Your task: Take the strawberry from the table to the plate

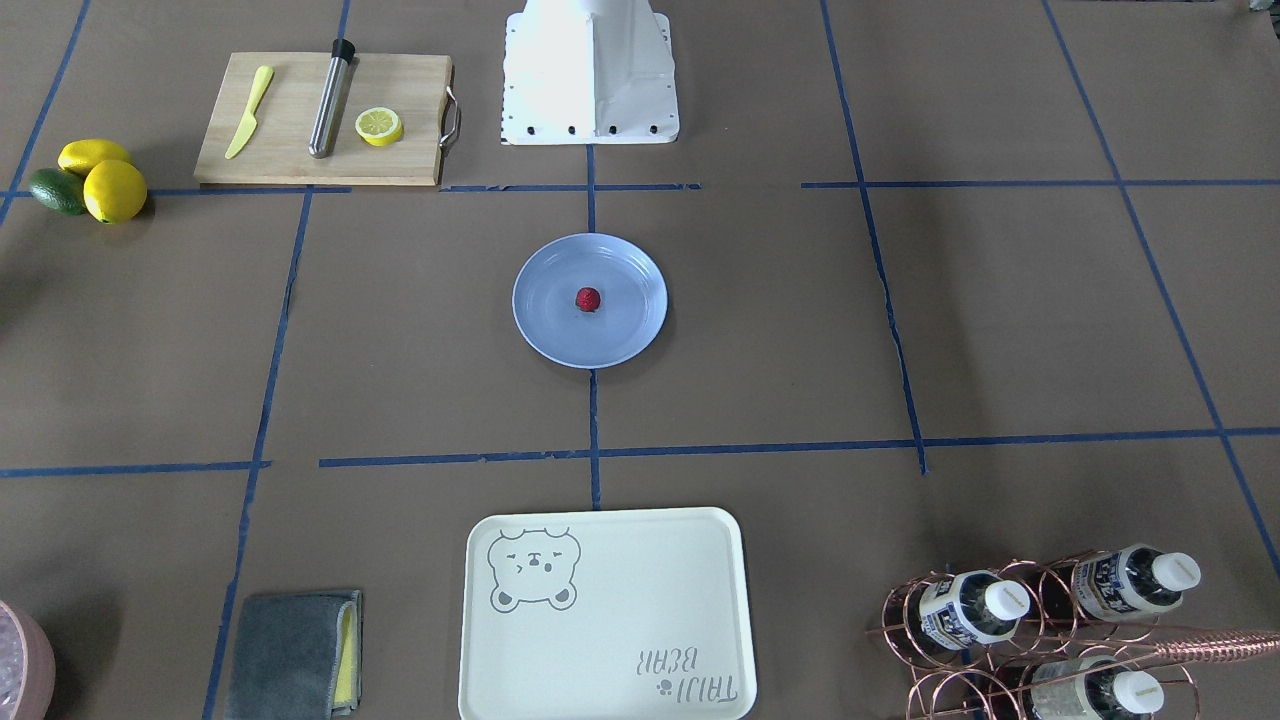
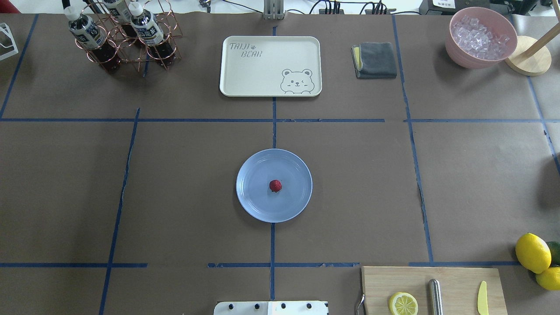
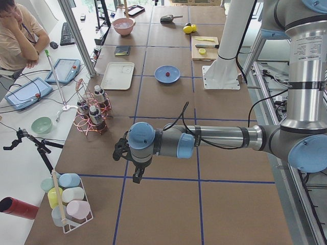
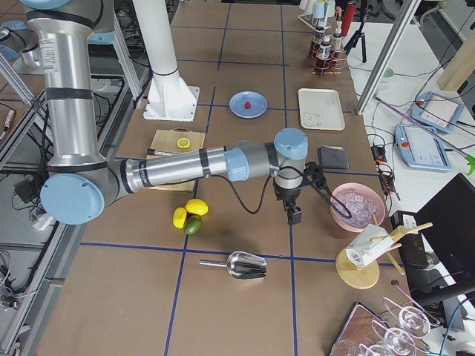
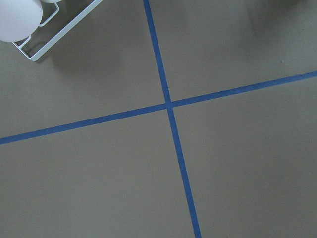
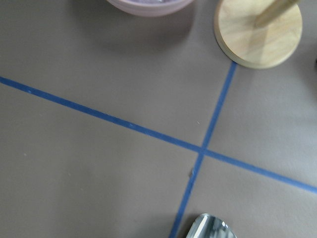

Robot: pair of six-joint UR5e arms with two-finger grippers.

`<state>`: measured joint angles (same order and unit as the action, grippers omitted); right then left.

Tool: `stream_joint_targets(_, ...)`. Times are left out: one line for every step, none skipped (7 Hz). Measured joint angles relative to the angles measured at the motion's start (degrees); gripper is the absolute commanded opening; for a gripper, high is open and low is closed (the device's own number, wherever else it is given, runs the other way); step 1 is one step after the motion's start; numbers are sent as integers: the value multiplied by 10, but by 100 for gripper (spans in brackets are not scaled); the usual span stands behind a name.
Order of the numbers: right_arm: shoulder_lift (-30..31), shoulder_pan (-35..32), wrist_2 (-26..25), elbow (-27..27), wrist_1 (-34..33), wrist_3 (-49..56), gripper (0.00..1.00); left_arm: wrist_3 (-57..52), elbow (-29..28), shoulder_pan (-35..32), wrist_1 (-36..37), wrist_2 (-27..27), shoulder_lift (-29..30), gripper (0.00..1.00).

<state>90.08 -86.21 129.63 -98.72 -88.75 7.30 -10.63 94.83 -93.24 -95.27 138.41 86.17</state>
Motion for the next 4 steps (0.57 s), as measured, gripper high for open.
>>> stream_joint_targets(34, -30, 1, 5, 5, 8, 100, 0, 2, 0, -1, 0, -1, 100)
stream_joint_targets(56, -48, 2, 10, 11, 12, 100, 0, 3, 0, 0, 0, -1, 100)
stream_joint_targets(65, -55, 4, 17, 14, 13, 100, 0, 3, 0, 0, -1, -3, 100)
stream_joint_targets(68, -57, 5, 20, 15, 12, 100, 0, 4, 0, 0, -1, -8, 100)
